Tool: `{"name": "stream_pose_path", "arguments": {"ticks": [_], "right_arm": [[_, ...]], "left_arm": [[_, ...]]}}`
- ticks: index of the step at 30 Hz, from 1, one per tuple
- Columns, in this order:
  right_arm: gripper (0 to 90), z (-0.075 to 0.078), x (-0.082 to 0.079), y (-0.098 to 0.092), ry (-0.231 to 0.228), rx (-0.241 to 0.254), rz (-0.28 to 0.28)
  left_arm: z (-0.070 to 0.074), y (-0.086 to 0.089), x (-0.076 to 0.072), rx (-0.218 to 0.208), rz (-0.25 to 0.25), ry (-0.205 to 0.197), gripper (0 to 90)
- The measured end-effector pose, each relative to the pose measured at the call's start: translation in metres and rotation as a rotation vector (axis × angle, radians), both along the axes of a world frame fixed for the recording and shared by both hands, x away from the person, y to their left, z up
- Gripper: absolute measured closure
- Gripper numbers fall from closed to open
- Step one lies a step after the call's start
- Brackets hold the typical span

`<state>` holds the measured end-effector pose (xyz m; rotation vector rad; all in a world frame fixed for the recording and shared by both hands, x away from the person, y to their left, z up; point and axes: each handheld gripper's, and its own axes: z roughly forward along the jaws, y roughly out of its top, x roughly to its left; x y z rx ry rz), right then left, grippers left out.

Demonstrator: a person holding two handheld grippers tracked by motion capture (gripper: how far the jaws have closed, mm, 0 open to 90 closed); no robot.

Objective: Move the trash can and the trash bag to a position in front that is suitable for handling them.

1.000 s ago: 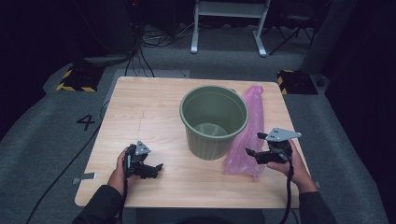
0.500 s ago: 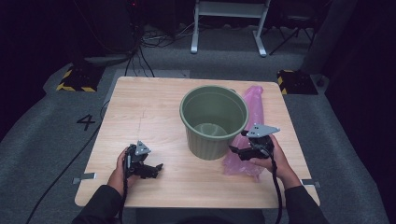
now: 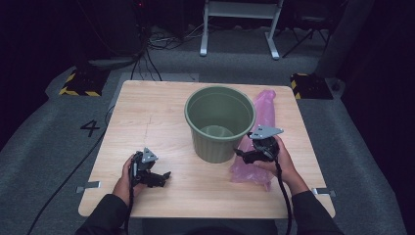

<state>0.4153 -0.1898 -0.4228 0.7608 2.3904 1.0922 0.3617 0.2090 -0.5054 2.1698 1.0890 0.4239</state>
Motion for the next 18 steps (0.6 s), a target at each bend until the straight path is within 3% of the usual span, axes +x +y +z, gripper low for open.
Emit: {"name": "stream_pose_path", "arguments": {"ticks": [7,11,18], "right_arm": [[22.8,0.004,0.002,-0.001,-0.018,0.003,-0.001],[23.2,0.01,-0.001,-0.021,-0.033,0.02,-0.027],[25.5,0.017,-0.007,-0.069,-0.06,0.053,-0.134]], "left_arm": [[0.0,0.0,0.0,0.003,0.0,0.001,0.2],[0.0,0.0,0.0,0.003,0.001,0.001,0.2],[0.0,0.0,0.0,0.003,0.001,0.001,0.2]]}}
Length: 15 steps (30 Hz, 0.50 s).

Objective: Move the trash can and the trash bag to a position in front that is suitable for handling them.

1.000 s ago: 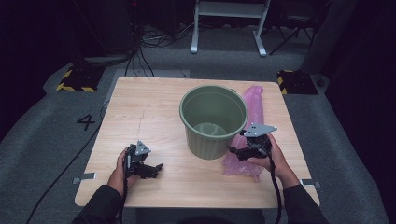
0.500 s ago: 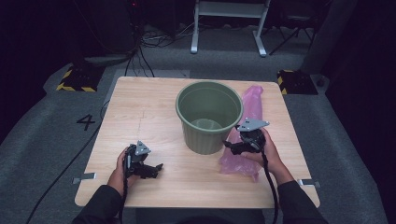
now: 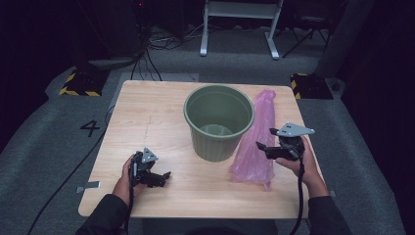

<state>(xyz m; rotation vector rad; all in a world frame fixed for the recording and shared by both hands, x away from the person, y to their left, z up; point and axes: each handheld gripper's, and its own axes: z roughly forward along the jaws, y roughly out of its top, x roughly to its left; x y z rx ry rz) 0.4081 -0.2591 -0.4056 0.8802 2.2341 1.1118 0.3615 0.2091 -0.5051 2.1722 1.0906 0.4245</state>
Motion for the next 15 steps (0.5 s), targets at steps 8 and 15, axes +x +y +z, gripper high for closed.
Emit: {"name": "stream_pose_path", "arguments": {"ticks": [8,15], "right_arm": [[29.4,-0.029,0.013,-0.032,0.088,-0.022,-0.073],[37.4,-0.052,0.02,-0.03,0.169,-0.013,-0.022]], "left_arm": [[0.0,0.0,0.0,0.0,0.0,0.0,0.2],[0.0,0.0,0.0,0.0,0.001,0.0,0.2]]}}
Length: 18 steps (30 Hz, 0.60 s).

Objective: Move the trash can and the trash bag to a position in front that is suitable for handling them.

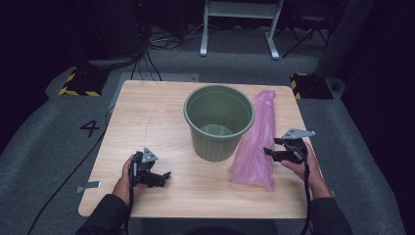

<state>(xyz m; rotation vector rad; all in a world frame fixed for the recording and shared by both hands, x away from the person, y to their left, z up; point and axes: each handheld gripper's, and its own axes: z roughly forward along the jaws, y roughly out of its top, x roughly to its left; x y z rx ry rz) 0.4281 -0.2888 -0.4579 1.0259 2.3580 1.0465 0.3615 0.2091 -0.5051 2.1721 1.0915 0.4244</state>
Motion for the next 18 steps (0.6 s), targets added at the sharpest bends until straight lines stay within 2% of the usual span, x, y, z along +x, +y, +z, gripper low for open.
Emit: {"name": "stream_pose_path", "arguments": {"ticks": [2,5,9,12,18], "right_arm": [[41.7,-0.008,0.0,0.004,0.022,-0.017,0.017],[46.4,-0.013,0.001,0.007,0.064,0.005,0.045],[50.6,-0.018,-0.002,0.015,0.075,0.002,0.084],[51.2,-0.023,-0.006,0.024,0.084,-0.014,0.117],[51.3,-0.026,-0.011,0.04,0.097,-0.006,0.154]], "left_arm": [[0.0,0.0,0.0,-0.001,0.001,-0.002,0.2],[0.0,0.0,0.0,0.0,0.001,0.0,0.2],[0.0,-0.001,-0.002,-0.001,0.014,-0.003,0.3],[0.0,-0.002,-0.002,0.0,0.017,-0.005,0.3],[0.0,-0.002,-0.003,0.003,0.006,-0.003,0.4]]}}
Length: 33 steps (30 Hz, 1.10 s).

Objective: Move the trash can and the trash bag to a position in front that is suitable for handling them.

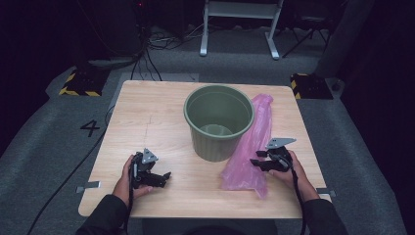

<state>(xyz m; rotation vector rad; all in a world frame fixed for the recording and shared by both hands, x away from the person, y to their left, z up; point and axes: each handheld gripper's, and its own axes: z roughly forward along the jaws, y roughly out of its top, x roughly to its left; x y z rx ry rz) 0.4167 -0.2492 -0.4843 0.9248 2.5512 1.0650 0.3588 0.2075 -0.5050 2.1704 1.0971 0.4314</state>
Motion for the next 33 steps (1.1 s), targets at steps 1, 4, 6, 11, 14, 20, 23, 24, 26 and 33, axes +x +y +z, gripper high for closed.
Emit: {"name": "stream_pose_path", "arguments": {"ticks": [1,4,6,11,14,20,23,24,26,33], "right_arm": [[51.2,-0.001,-0.001,0.003,-0.002,-0.005,0.006],[50.7,-0.003,-0.005,0.014,0.002,-0.007,0.028],[49.1,-0.004,-0.008,0.021,0.004,-0.007,0.043],[44.5,-0.006,-0.014,0.042,0.011,-0.009,0.059],[42.2,-0.007,-0.018,0.053,-0.006,-0.028,0.063],[40.0,-0.009,-0.02,0.064,-0.01,-0.028,0.062],[39.7,-0.01,-0.02,0.065,-0.013,-0.026,0.057],[39.5,-0.01,-0.02,0.065,-0.014,-0.026,0.056],[39.2,-0.01,-0.02,0.066,-0.018,-0.026,0.052],[37.1,-0.011,-0.02,0.067,-0.022,-0.015,0.042]], "left_arm": [[0.0,0.0,0.0,0.0,-0.003,-0.003,0.4],[0.002,-0.001,0.0,0.008,-0.006,0.012,2.1],[0.005,-0.003,0.0,0.01,-0.007,0.013,6.6],[0.014,-0.01,-0.002,-0.016,-0.017,-0.005,16.4],[0.022,-0.018,-0.005,-0.036,-0.044,-0.025,16.6],[0.035,-0.049,-0.014,-0.075,-0.131,-0.049,18.0],[0.038,-0.065,-0.016,-0.098,-0.169,-0.047,18.9],[0.039,-0.074,-0.017,-0.095,-0.192,-0.058,19.2],[0.041,-0.086,-0.019,-0.114,-0.236,-0.071,20.3],[0.033,-0.129,-0.017,-0.09,-0.314,-0.059,22.8]]}}
